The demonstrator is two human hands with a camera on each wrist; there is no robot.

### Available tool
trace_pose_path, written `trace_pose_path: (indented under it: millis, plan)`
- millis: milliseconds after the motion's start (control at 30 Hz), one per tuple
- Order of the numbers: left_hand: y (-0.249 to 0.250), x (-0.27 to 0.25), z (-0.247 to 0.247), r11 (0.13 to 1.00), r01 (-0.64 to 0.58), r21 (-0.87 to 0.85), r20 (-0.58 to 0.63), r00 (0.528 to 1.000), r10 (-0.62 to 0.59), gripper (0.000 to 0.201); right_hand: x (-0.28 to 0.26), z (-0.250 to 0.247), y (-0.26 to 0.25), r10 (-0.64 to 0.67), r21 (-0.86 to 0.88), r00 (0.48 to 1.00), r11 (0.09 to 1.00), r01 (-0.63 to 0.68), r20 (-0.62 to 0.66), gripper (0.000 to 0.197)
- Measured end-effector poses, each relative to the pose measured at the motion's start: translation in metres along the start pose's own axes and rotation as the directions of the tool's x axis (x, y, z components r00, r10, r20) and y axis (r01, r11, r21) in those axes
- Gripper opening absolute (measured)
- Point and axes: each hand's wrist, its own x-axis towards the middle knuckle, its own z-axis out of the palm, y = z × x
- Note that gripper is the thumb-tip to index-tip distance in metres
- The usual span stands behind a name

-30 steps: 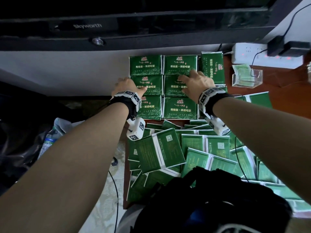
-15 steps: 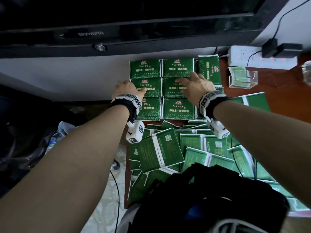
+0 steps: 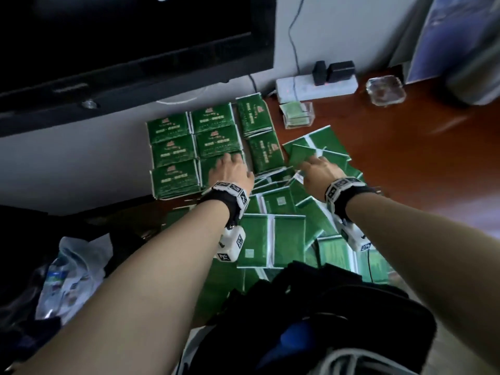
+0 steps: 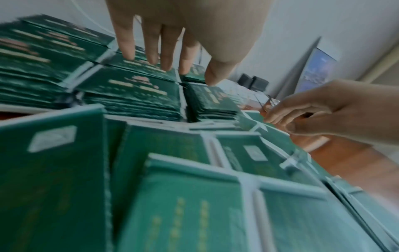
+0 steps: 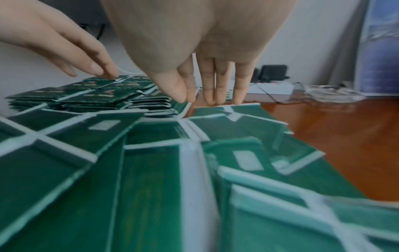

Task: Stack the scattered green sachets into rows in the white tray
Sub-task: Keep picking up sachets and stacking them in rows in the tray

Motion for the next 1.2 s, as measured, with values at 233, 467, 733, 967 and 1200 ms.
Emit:
trace_pose_path:
  millis: [233,467,733,967,1200]
  plan:
    - [0.084,-0.028,0.026,0.974,-0.226,0.007,0.084,0.971,0.224,0.043,-0.063,0.006,0.094,0.139,0.012,0.99,0.99,-0.139,0.015,0.045]
    - [0.152,-0.058,0.049,0.978,-0.209,0.012,0.107,0.973,0.206,0.034,-0.103,0.012,0.17,0.159,0.025,0.984,0.987,-0.161,0.083,0.046]
    - [0.212,-0.097,0.085,0.968,-0.252,0.007,0.101,0.963,0.25,0.036,-0.131,0.035,0.222,0.18,0.073,0.971,0.978,-0.193,0.156,0.036]
    - [0.232,-0.101,0.095,0.953,-0.291,0.08,-0.002,0.956,0.292,0.036,-0.136,0.05,0.221,0.218,0.214,0.966,0.946,-0.245,0.141,0.043]
    - [0.268,-0.056,0.093,0.937,-0.348,0.017,0.071,0.935,0.346,0.035,-0.128,0.068,0.199,0.33,0.221,0.921,0.901,-0.373,0.207,0.079]
